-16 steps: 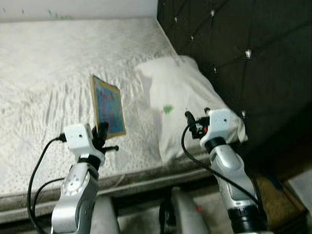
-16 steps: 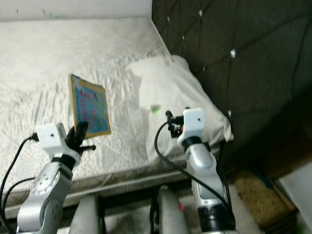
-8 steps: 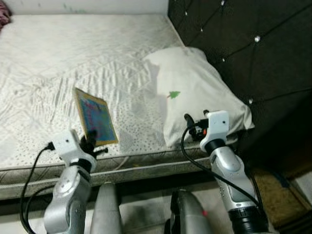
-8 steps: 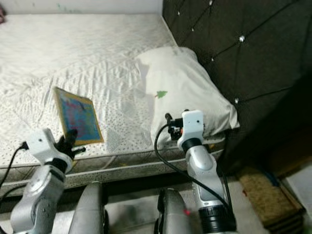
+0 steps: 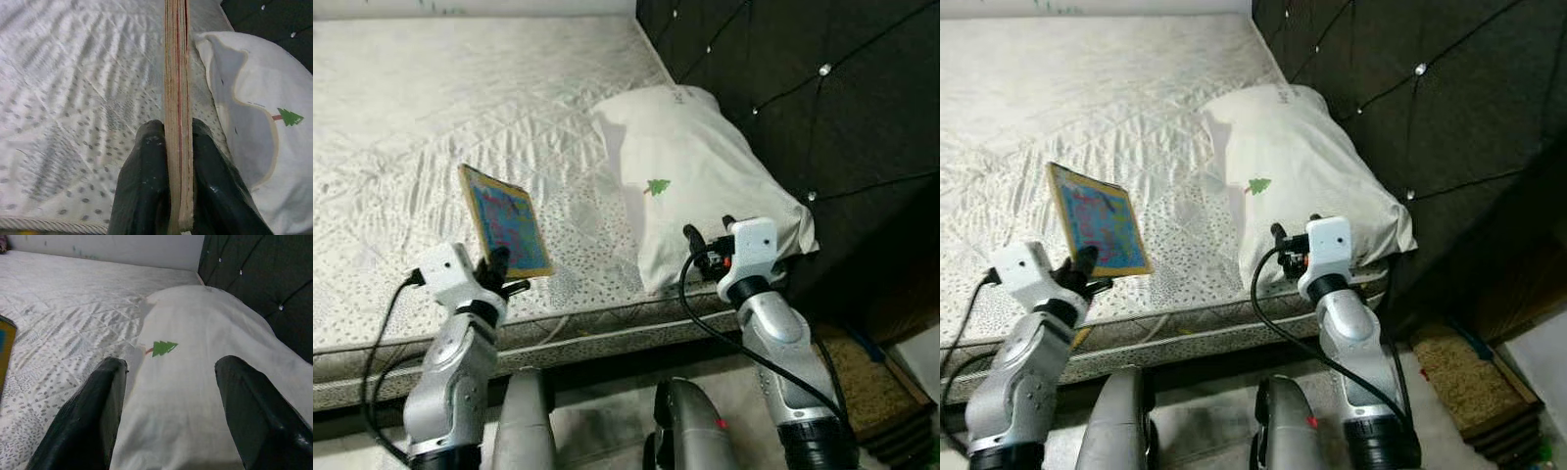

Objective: Clean up the room

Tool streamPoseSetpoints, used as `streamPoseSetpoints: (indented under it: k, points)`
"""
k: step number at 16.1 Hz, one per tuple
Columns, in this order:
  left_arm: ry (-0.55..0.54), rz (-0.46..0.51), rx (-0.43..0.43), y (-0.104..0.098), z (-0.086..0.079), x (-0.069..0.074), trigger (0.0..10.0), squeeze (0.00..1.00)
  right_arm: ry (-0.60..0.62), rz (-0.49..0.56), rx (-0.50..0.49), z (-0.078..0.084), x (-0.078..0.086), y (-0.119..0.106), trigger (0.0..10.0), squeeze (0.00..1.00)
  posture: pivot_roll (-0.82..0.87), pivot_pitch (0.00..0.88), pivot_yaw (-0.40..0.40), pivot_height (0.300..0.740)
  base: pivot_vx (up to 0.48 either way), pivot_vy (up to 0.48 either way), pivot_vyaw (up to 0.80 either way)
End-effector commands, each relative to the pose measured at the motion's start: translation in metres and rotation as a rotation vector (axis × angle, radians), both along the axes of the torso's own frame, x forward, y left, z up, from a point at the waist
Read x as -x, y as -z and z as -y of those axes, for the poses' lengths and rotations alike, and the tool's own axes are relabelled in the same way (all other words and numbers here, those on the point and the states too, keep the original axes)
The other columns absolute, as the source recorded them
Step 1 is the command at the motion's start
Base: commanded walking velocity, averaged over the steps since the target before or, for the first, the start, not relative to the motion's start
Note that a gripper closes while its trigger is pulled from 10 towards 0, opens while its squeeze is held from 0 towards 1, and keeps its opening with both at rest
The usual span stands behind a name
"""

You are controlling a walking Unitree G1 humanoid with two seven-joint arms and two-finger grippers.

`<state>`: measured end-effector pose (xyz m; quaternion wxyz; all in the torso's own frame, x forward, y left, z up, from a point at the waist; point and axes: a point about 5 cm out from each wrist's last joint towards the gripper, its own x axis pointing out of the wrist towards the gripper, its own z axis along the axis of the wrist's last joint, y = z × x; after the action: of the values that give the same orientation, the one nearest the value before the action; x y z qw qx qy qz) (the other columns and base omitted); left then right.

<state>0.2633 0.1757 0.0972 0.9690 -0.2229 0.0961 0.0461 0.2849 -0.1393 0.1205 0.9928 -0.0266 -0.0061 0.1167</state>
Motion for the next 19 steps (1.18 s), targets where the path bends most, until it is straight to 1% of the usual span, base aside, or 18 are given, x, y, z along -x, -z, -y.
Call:
streamPoseSetpoints:
  k: [1, 3, 4, 5, 7, 8, 9, 10, 12, 14, 16, 17, 19]
  points:
    - [0.001, 0.014, 0.021, -0.003, 0.002, -0.003, 10.0, 0.00, 0.004, -0.008, 0.006, 0.006, 0.004, -0.002, 10.0, 0.00, -0.11, 0.145, -0.057, 0.619, 0.000, 0.000, 0.00]
    - [0.003, 0.013, 0.043, -0.001, 0.006, -0.007, 10.0, 0.00, 0.006, -0.021, 0.026, 0.014, 0.012, -0.001, 10.0, 0.00, -0.13, 0.166, -0.069, 0.619, 0.000, 0.000, 0.00]
    - [0.005, 0.011, 0.074, 0.000, 0.008, -0.013, 10.0, 0.00, 0.004, -0.033, 0.039, 0.018, 0.019, -0.002, 10.0, 0.00, -0.15, 0.179, -0.078, 0.619, 0.000, 0.000, 0.00]
    - [0.014, 0.008, 0.105, 0.001, 0.009, -0.020, 10.0, 0.00, -0.015, -0.039, 0.051, 0.018, 0.026, -0.004, 10.0, 0.00, -0.17, 0.195, -0.092, 0.619, 0.000, 0.000, 0.00]
    - [0.020, -0.001, 0.136, 0.003, 0.013, -0.027, 10.0, 0.00, -0.031, -0.052, 0.056, 0.020, 0.033, -0.007, 10.0, 0.00, -0.20, 0.211, -0.106, 0.619, 0.000, 0.000, 0.00]
    - [0.033, -0.004, 0.145, 0.005, 0.016, -0.035, 10.0, 0.00, -0.057, -0.059, 0.066, 0.021, 0.040, -0.010, 10.0, 0.00, -0.22, 0.225, -0.119, 0.604, 0.000, 0.000, 0.00]
    - [0.039, 0.000, 0.161, 0.005, 0.019, -0.040, 10.0, 0.00, -0.065, -0.073, 0.074, 0.023, 0.046, -0.011, 10.0, 0.00, -0.23, 0.238, -0.128, 0.584, 0.000, 0.000, 0.00]
    - [0.044, -0.002, 0.168, 0.005, 0.021, -0.042, 10.0, 0.00, -0.066, -0.078, 0.079, 0.023, 0.048, -0.011, 10.0, 0.00, -0.23, 0.243, -0.132, 0.579, 0.000, 0.000, 0.00]
    - [0.074, -0.009, 0.185, 0.007, 0.029, -0.050, 10.0, 0.00, -0.070, -0.092, 0.085, 0.024, 0.052, -0.014, 10.0, 0.00, -0.25, 0.256, -0.138, 0.574, 0.000, 0.000, 0.00]
    - [0.099, -0.032, 0.215, 0.013, 0.031, -0.054, 10.0, 0.00, -0.076, -0.105, 0.106, 0.026, 0.055, -0.016, 10.0, 0.00, -0.26, 0.264, -0.137, 0.574, 0.000, 0.000, 0.00]
    - [0.110, -0.036, 0.233, 0.014, 0.033, -0.056, 10.0, 0.00, -0.074, -0.108, 0.103, 0.026, 0.057, -0.016, 10.0, 0.00, -0.26, 0.266, -0.137, 0.574, 0.000, 0.000, 0.00]
    - [0.139, -0.038, 0.274, 0.014, 0.039, -0.060, 10.0, 0.00, -0.075, -0.113, 0.097, 0.025, 0.058, -0.016, 10.0, 0.00, -0.26, 0.266, -0.137, 0.570, 0.000, 0.000, 0.00]
    - [0.190, -0.047, 0.309, 0.011, 0.051, -0.064, 10.0, 0.00, -0.079, -0.116, 0.092, 0.024, 0.058, -0.016, 10.0, 0.00, -0.26, 0.260, -0.135, 0.550, 0.000, 0.000, 0.00]
